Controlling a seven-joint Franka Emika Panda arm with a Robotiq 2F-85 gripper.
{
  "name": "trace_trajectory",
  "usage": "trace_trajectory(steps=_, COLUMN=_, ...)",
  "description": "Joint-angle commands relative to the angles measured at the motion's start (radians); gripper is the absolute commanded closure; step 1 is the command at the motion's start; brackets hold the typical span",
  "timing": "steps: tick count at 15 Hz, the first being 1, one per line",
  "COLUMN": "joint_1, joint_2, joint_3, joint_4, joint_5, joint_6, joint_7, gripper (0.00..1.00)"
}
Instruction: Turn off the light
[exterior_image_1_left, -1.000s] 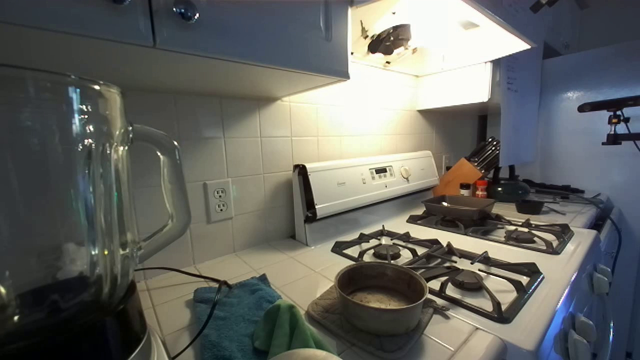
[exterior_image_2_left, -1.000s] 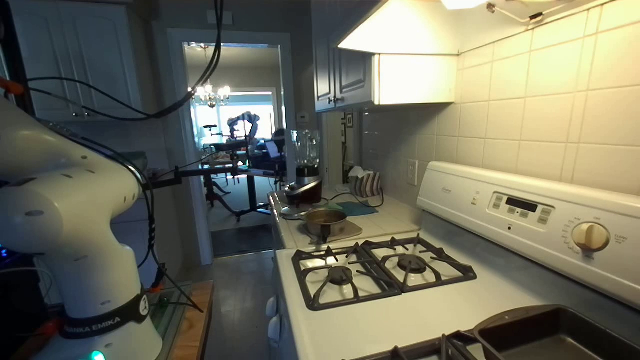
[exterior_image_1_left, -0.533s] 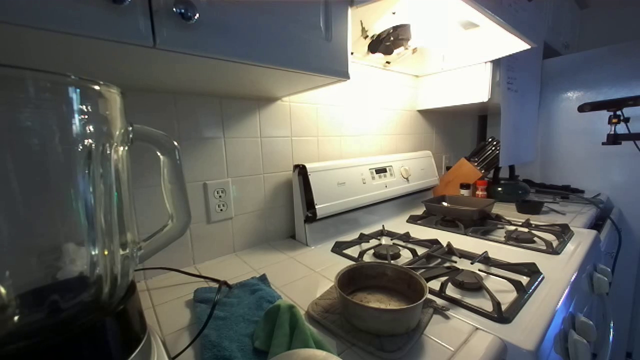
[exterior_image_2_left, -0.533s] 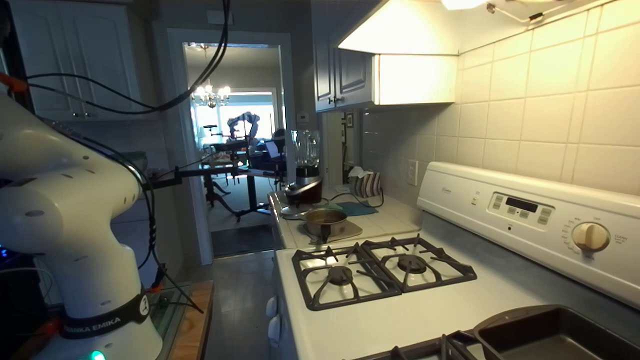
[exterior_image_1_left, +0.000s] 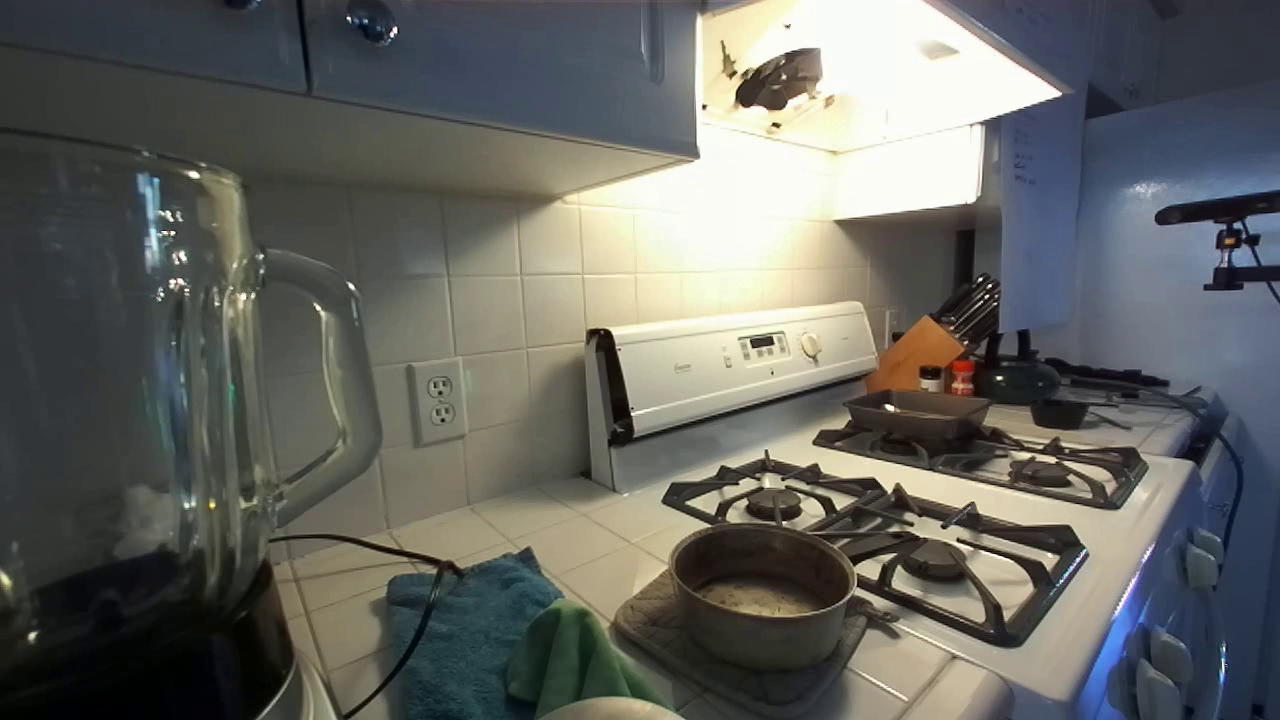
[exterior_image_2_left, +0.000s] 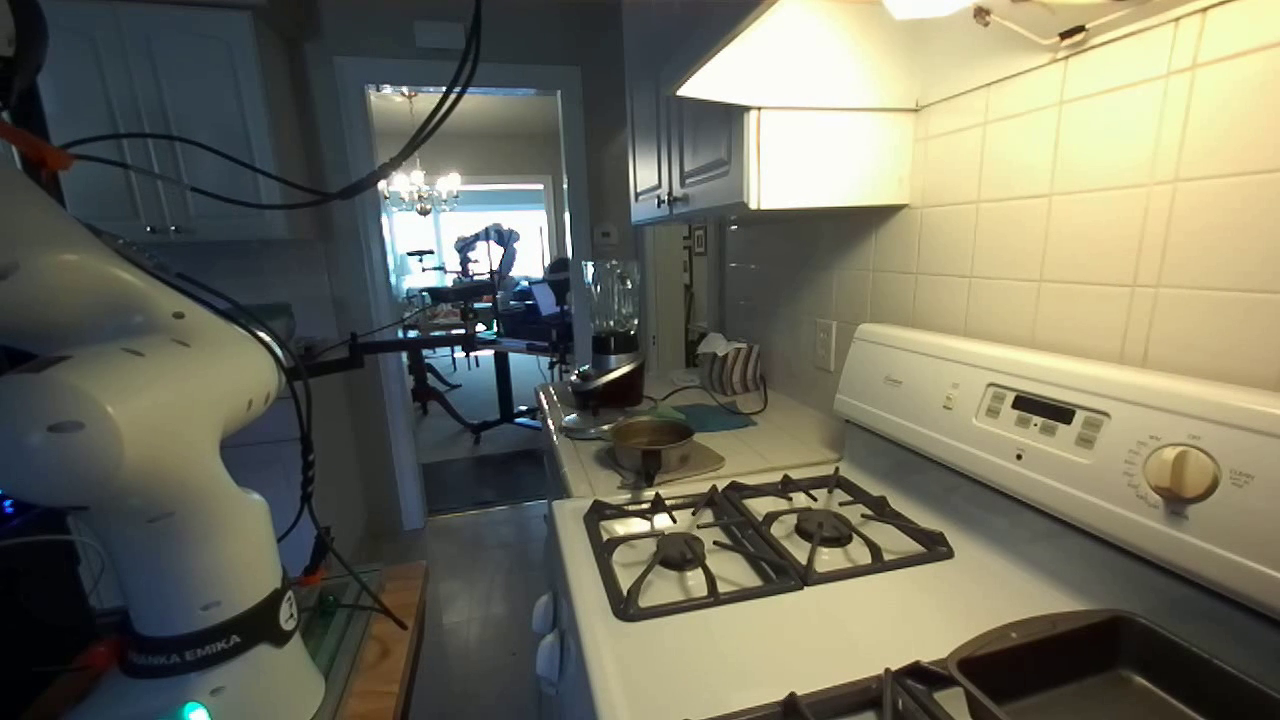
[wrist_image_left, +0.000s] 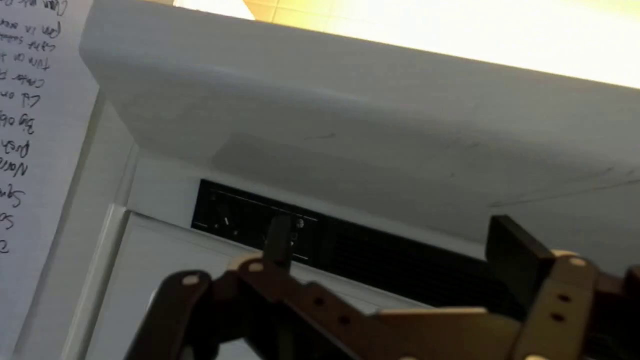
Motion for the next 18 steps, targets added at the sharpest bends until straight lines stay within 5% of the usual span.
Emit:
trace_trajectory(steps=1, joint_1=-0.031, joint_2=0.063, joint_3=0.011, joint_4=0.081, joint_5=0.026, joint_6=0.001, joint_7=0.027, gripper=0.0)
trace_trajectory(steps=18, joint_1=-0.034, joint_2=0.147, joint_3=0.004, joint_4=0.179, joint_5=0.021, joint_6=-0.019, joint_7=0.015, gripper=0.0)
